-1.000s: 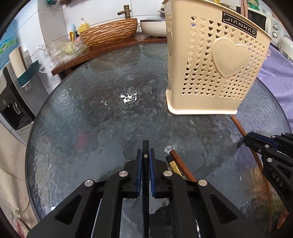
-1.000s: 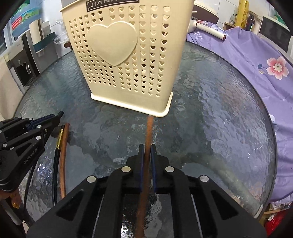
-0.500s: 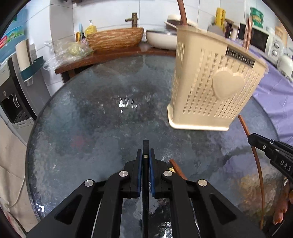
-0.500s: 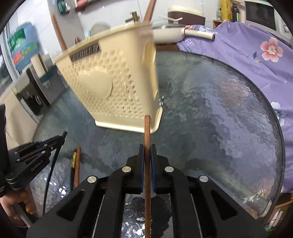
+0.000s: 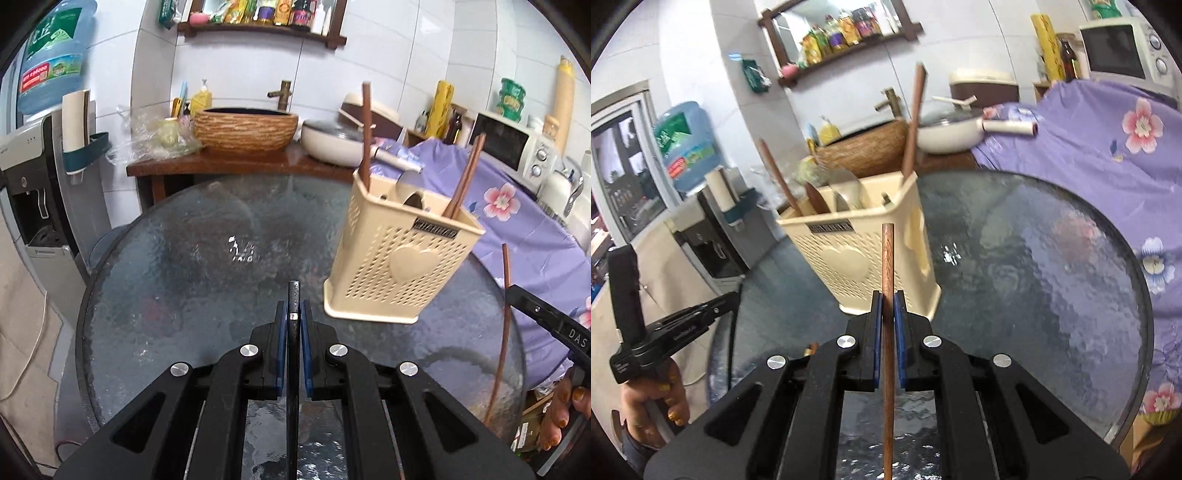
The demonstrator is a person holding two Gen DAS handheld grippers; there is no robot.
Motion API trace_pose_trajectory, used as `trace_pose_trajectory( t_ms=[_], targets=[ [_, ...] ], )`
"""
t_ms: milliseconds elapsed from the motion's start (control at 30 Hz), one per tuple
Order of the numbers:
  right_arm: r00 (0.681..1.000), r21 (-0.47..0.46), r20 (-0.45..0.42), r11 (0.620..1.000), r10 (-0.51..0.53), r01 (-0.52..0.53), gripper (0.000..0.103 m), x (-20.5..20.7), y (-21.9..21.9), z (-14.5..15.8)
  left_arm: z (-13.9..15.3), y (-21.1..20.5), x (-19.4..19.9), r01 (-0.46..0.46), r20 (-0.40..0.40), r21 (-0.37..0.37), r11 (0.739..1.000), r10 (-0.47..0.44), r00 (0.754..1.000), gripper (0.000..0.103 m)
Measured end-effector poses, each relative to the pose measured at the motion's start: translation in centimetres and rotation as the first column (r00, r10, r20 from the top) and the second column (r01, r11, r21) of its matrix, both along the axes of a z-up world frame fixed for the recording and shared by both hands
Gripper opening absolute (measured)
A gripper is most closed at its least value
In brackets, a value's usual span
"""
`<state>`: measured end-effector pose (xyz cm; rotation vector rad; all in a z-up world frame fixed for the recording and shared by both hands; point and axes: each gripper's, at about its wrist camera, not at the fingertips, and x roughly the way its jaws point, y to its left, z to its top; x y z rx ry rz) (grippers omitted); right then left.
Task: Organize utensils
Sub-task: 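Lift both chopsticks and carry them over the cream caddy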
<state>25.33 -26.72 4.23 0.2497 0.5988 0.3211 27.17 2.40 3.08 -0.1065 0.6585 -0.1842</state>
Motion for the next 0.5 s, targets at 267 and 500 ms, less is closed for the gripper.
trace_pose_trajectory(
  t_ms=[267,500],
  targets=[
    [0.998,0.034,0.053,0.999,0.033,-0.035,0.007,-1.7,-0.7,3.3,2.9,-0.3,-2.1,0.035,0.076,-0.034,0.999,-0.032,0.997,0.007],
    [0.992,0.030,0.120,0.999,0.037,-0.041,0.007,-2.5,-0.8,5.9,5.4,-0.2,-3.5,0.042,0.145,-0.045,0.998,-0.035,0.989,0.007]
  ],
)
